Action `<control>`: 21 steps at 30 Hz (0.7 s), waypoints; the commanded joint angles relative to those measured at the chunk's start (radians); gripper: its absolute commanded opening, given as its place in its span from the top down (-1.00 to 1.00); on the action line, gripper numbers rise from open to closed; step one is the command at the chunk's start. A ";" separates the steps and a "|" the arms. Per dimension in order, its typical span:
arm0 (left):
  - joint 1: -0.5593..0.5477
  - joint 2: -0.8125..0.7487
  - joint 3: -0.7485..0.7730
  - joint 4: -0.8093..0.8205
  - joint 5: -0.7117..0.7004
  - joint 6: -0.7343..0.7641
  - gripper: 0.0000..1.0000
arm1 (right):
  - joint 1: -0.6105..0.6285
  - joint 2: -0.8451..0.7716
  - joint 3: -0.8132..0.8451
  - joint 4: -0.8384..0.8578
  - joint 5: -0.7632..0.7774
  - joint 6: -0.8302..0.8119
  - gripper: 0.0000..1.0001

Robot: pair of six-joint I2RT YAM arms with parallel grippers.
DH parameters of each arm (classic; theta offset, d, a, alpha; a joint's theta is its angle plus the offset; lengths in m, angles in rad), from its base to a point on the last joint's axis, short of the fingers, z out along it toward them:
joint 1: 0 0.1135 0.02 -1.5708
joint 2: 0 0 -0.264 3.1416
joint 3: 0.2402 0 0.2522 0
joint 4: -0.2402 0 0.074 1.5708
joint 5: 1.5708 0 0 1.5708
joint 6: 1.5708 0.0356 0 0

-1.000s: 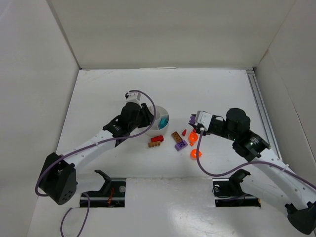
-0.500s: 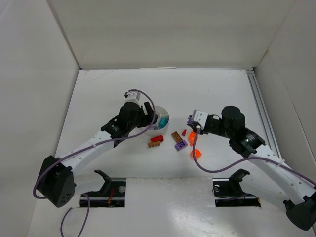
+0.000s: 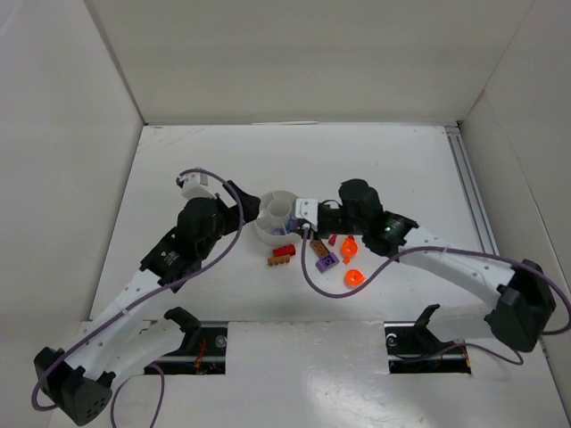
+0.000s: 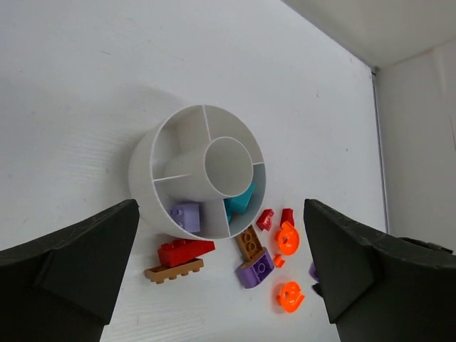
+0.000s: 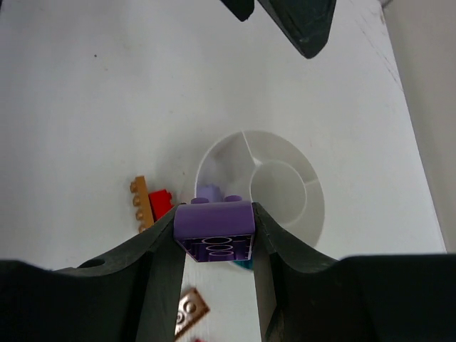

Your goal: Sort the legos into containers by color

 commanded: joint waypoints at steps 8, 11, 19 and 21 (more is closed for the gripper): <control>0.010 -0.161 -0.059 -0.227 -0.130 -0.131 -1.00 | 0.074 0.314 0.243 0.097 0.010 -0.140 0.55; 0.010 -0.184 -0.068 -0.240 -0.139 -0.131 -1.00 | 0.074 0.374 0.263 0.097 -0.006 -0.149 0.53; 0.010 -0.175 -0.068 -0.249 -0.139 -0.131 -1.00 | 0.083 0.459 0.292 0.097 -0.017 -0.168 0.44; 0.010 -0.166 -0.068 -0.249 -0.139 -0.131 -1.00 | 0.083 0.459 0.292 0.097 -0.017 -0.180 0.38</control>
